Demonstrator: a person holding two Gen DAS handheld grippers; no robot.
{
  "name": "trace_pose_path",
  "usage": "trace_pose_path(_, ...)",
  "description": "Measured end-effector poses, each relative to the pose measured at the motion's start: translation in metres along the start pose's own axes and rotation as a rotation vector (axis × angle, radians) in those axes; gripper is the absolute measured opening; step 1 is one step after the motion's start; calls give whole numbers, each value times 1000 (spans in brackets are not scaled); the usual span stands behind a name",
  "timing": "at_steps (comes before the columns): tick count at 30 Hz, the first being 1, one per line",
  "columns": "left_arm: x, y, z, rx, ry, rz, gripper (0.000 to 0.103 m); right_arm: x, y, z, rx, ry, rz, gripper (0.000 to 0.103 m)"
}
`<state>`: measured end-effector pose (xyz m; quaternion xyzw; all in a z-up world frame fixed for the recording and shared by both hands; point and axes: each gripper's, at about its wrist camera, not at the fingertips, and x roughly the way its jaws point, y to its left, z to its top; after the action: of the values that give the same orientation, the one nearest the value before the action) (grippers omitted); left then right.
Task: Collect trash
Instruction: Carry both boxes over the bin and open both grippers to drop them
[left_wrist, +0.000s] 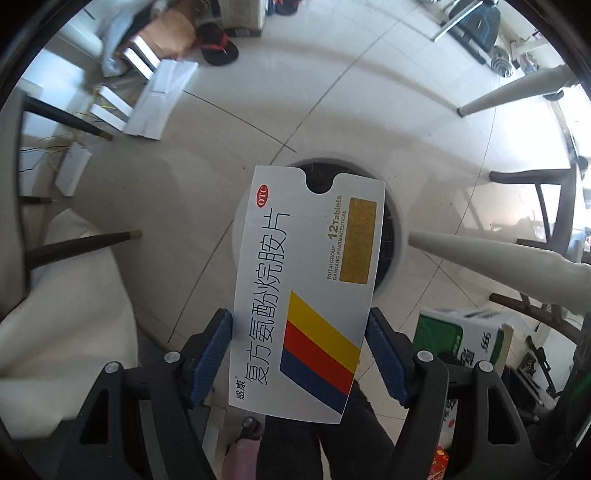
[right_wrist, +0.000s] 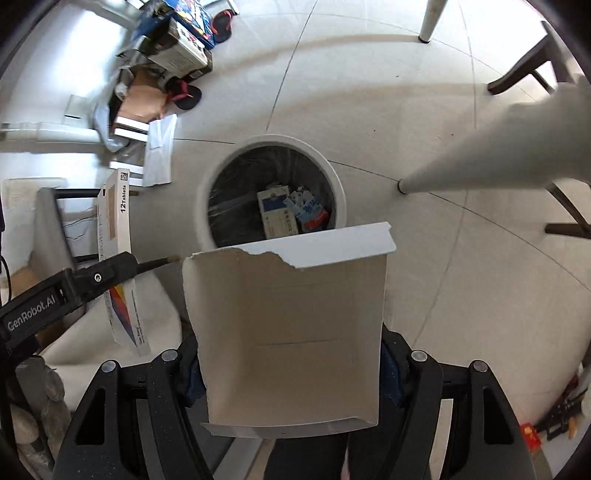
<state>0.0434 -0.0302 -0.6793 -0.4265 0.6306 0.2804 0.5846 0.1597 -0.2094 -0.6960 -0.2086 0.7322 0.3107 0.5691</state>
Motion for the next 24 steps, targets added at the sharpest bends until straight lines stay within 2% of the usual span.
trace_pose_path(6, 34, 5, 11, -15, 28, -39, 71, 60, -9, 35, -1, 21, 0, 74)
trace_pose_path(11, 41, 1, 17, -15, 43, -98, 72, 81, -10, 52, -15, 30, 25, 76)
trace_pose_path(15, 40, 2, 18, -19, 48, -117, 73, 90, -6, 61, -32, 38, 40, 78)
trace_pose_path(16, 39, 4, 19, -21, 41, -116, 78, 93, -5, 62, -34, 43, 47, 78)
trace_pose_path(17, 38, 4, 19, -26, 34, -114, 91, 94, -5, 63, -35, 44, 53, 79)
trace_pose_path(19, 35, 9, 19, -37, 25, -108, 101, 97, -1, 65, -47, 49, 64, 80)
trace_pose_path(22, 32, 16, 17, -54, 14, -80, 101, 99, 3, 65, -54, 60, 61, 90)
trace_pose_path(24, 27, 20, 14, -55, -13, -29, 101, 100, 5, 64, -59, 64, 46, 101)
